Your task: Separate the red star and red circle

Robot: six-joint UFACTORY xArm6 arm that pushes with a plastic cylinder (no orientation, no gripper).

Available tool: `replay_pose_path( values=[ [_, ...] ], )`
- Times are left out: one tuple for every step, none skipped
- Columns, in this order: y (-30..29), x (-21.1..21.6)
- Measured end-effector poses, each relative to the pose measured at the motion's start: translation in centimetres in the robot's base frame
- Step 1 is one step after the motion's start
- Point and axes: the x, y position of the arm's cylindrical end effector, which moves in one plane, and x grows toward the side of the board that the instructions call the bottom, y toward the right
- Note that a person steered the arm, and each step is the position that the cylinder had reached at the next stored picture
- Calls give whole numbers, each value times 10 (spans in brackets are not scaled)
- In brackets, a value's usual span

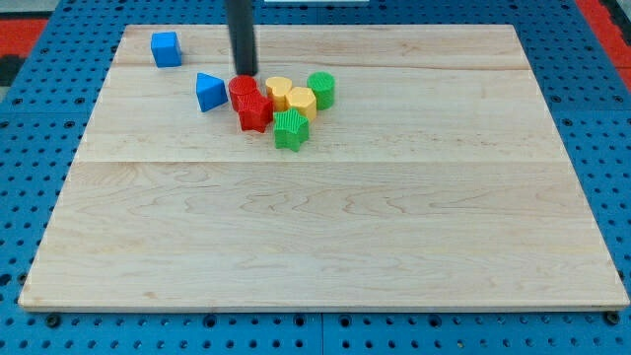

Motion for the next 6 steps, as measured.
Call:
replay_pose_path(
  values=[
    [-78,8],
    [-88,58],
    [-6,81],
    [40,42],
    [56,20],
    [51,53]
  ],
)
